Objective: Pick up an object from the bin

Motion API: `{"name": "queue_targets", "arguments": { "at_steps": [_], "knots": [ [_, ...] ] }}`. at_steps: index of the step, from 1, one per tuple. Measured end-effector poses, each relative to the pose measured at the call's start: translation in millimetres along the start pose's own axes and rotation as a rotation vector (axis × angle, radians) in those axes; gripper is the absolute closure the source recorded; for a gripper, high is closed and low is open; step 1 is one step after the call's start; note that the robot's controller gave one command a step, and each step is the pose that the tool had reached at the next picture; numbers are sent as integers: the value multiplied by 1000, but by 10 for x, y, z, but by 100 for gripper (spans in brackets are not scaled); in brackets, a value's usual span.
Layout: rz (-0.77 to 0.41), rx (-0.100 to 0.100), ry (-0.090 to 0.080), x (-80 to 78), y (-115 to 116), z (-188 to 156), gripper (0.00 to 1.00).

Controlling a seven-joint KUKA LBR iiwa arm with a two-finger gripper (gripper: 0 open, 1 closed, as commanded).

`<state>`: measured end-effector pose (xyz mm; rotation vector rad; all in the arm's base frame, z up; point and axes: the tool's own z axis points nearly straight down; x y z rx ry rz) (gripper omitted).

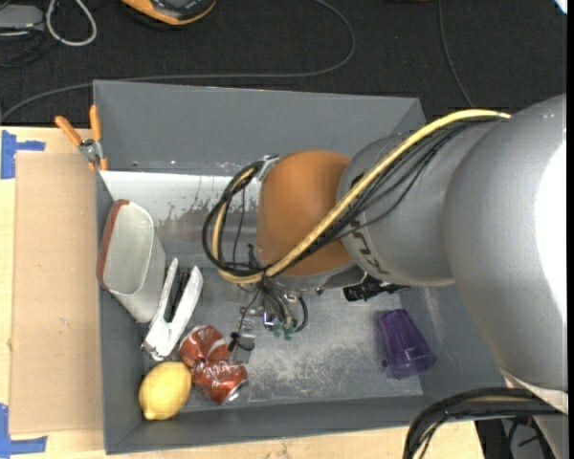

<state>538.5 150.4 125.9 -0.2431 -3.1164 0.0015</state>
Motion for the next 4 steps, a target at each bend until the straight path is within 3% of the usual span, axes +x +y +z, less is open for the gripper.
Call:
{"name": "queue_targets", "arguments": {
  "at_steps": [1,2,3,4],
  "knots": [
    [-221,-1,-15,213,-22,64,0],
    [2,-2,-7,190,299,322,0],
    [-209,2,-18,410,583,446,0],
    [-5,0,-2,251,553,533,0]
  ]
}}
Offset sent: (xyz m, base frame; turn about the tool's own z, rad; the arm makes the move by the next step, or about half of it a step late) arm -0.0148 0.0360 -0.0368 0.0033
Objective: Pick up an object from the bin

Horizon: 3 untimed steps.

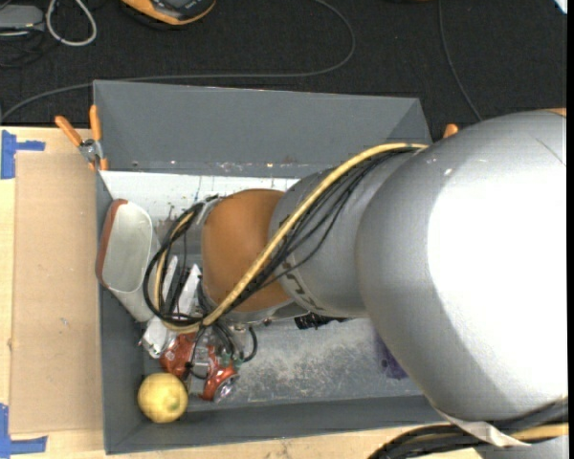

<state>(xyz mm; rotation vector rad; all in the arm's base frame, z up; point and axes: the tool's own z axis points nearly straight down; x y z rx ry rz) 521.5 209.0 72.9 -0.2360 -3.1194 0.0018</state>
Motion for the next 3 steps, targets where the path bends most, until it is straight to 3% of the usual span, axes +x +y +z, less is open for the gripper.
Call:
{"name": "queue_targets", "arguments": {
  "at_steps": [1,2,3],
  "knots": [
    [-311,4,-8,54,239,9,100],
    [-310,4,-8,55,240,5,100],
    [-309,2,-10,129,296,-263,100]
  ]
}}
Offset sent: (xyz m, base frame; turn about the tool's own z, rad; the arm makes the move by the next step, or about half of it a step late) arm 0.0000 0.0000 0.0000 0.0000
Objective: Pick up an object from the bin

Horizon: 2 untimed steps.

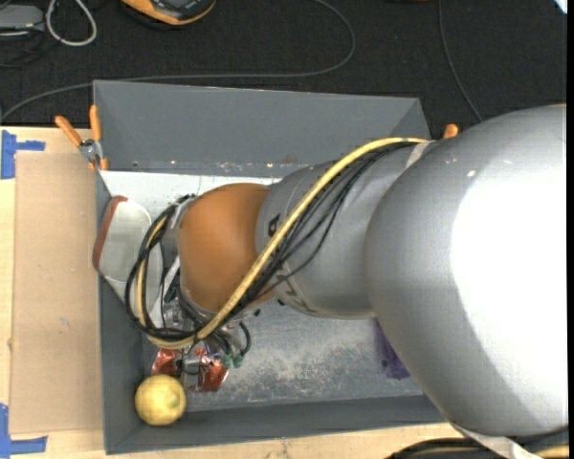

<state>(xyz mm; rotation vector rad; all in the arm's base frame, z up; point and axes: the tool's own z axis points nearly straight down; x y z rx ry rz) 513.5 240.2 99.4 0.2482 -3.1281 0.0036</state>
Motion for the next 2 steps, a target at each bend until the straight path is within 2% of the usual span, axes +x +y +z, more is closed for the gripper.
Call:
{"name": "queue_targets", "arguments": {
  "at_steps": [1,2],
  "knots": [
    [-37,3,6,114,-13,-969,100],
    [-17,1,3,-26,20,-285,100]
  ]
}}
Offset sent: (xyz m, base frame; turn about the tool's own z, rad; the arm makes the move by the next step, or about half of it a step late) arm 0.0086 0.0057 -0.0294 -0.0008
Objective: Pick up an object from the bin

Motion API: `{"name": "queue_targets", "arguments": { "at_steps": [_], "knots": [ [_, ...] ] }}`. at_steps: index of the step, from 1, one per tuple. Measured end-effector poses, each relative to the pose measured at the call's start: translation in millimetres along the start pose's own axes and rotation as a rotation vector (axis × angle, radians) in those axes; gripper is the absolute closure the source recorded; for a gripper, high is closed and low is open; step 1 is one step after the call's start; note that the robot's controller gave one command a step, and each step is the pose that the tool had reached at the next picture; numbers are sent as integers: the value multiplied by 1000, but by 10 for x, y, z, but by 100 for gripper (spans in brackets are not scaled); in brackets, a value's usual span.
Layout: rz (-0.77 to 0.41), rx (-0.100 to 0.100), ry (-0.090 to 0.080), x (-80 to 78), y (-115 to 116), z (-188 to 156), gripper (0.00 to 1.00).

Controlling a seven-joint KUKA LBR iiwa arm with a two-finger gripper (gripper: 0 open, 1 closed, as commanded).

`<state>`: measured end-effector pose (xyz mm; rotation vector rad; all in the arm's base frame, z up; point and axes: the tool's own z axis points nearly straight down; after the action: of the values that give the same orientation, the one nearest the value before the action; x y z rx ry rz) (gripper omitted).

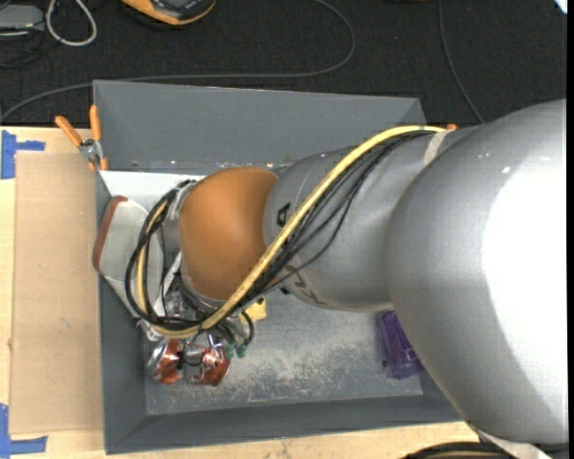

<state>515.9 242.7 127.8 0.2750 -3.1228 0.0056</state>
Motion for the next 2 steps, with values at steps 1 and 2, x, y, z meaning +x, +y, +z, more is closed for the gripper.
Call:
{"name": "queue_targets", "arguments": {
  "at_steps": [1,2],
  "knots": [
    [-7,0,-3,-126,-76,-206,100],
    [75,13,26,-636,-282,375,100]
  ]
}}
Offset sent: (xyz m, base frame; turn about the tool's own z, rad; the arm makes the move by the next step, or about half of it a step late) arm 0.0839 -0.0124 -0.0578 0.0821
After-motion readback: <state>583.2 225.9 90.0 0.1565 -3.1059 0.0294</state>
